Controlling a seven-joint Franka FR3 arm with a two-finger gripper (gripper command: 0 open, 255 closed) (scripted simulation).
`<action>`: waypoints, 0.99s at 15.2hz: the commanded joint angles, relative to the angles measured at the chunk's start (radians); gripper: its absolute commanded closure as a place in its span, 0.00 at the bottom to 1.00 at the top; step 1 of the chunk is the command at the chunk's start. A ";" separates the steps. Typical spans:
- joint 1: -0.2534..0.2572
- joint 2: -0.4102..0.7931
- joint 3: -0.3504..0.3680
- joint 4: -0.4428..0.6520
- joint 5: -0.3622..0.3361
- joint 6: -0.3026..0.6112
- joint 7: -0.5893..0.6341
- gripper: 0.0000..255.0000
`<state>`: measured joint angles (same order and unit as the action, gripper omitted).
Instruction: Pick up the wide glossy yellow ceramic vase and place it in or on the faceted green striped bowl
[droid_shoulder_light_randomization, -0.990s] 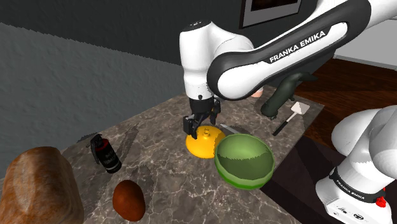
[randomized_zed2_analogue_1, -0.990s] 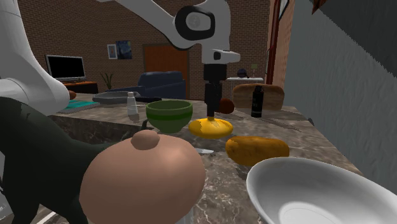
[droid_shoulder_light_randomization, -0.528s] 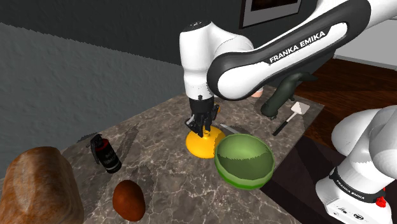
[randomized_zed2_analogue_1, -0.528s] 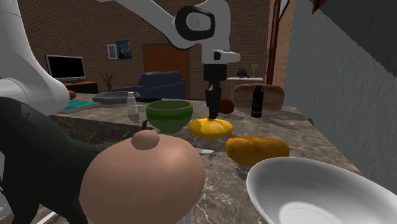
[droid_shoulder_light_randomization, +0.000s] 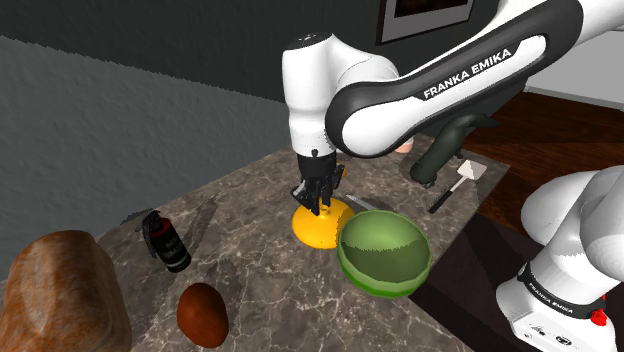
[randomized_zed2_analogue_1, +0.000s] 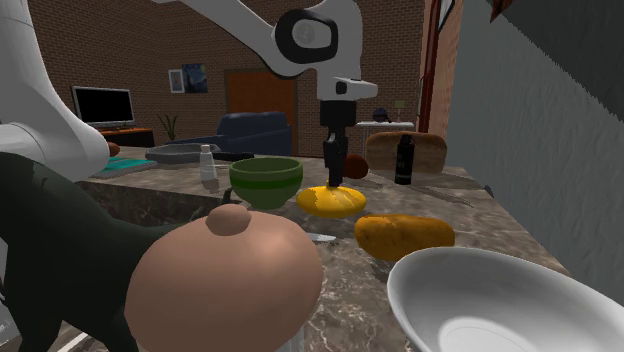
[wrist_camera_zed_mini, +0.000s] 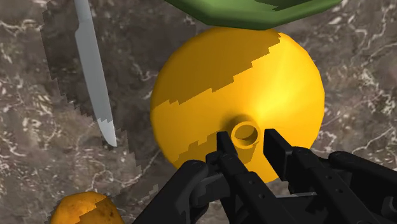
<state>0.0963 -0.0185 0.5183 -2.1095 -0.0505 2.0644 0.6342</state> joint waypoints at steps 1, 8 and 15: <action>0.000 -0.005 0.000 0.008 0.004 -0.013 -0.003 1.00; -0.002 -0.038 -0.004 0.071 0.022 -0.104 -0.021 1.00; -0.004 -0.059 -0.008 0.145 0.034 -0.196 -0.033 1.00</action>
<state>0.0923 -0.0764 0.5099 -1.9770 -0.0173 1.8821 0.6014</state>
